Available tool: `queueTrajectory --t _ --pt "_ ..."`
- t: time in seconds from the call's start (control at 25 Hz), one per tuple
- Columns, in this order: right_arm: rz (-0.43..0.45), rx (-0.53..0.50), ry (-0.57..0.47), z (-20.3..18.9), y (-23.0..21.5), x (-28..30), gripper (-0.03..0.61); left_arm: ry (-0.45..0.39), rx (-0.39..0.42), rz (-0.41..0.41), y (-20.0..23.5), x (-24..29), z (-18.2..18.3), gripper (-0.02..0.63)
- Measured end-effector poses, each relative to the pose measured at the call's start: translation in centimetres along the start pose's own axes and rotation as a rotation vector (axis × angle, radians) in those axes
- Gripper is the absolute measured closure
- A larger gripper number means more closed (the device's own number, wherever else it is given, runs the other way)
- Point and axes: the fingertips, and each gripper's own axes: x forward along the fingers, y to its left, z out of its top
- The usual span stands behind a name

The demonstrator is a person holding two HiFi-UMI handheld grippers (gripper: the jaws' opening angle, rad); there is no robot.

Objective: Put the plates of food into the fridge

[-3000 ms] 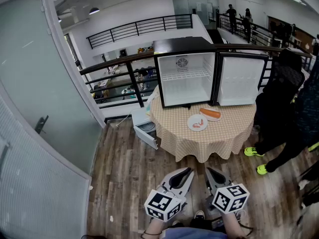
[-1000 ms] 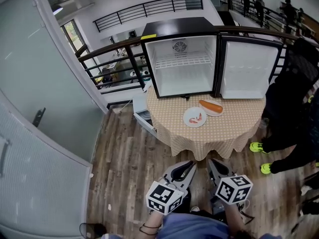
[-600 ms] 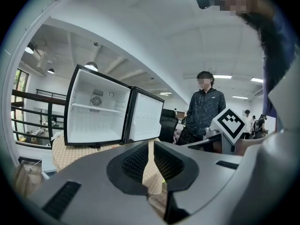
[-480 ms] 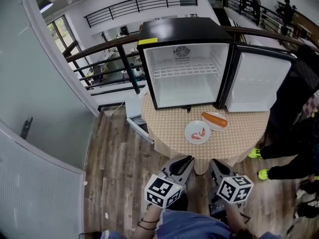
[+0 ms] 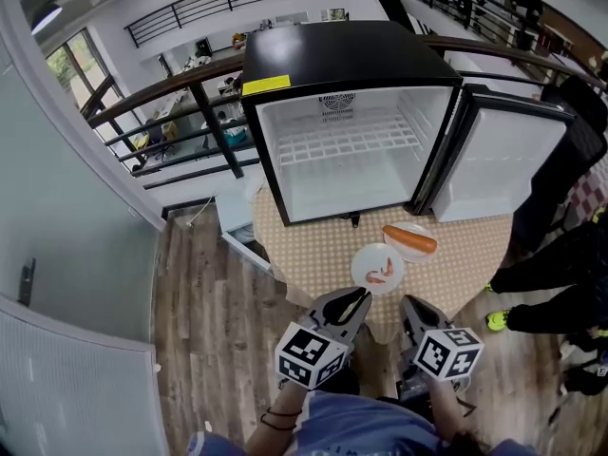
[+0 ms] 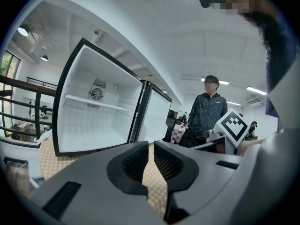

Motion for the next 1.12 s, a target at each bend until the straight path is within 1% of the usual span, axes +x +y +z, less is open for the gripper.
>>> queueTrajectory --t 0.16,0.32,0.56,0.72,0.92,1.0,1.12 --pt "-0.042 0.018 -0.002 0.3 -0.8 1.7 0.561 0.028 0.003 -0.035 2.2 1.4 -0.3 0.581" --pt "-0.080 0.035 0.001 0.6 -1.7 2.4 0.561 0.062 0.018 -0.072 3.4 2.9 -0.9 0.581" --pt "-0.143 0.051 -0.011 1.9 -4.7 3.1 0.561 0.099 0.022 -0.110 5.0 5.5 -1.4 0.581" --pt "-0.182 0.047 -0.007 2.9 -7.5 3.3 0.561 0.123 0.036 -0.113 6.3 7.6 -1.6 0.581" --pt "-0.192 0.097 0.026 3.4 -11.8 4.4 0.561 0.173 0.062 -0.112 7.8 10.7 -2.4 0.581" --pt "-0.203 0.109 0.047 3.4 -13.9 4.9 0.561 0.207 0.051 -0.106 8.4 12.0 -3.2 0.581" --pt "-0.222 0.136 0.076 3.4 -17.4 6.0 0.561 0.265 0.013 -0.104 9.6 14.2 -4.7 0.580"
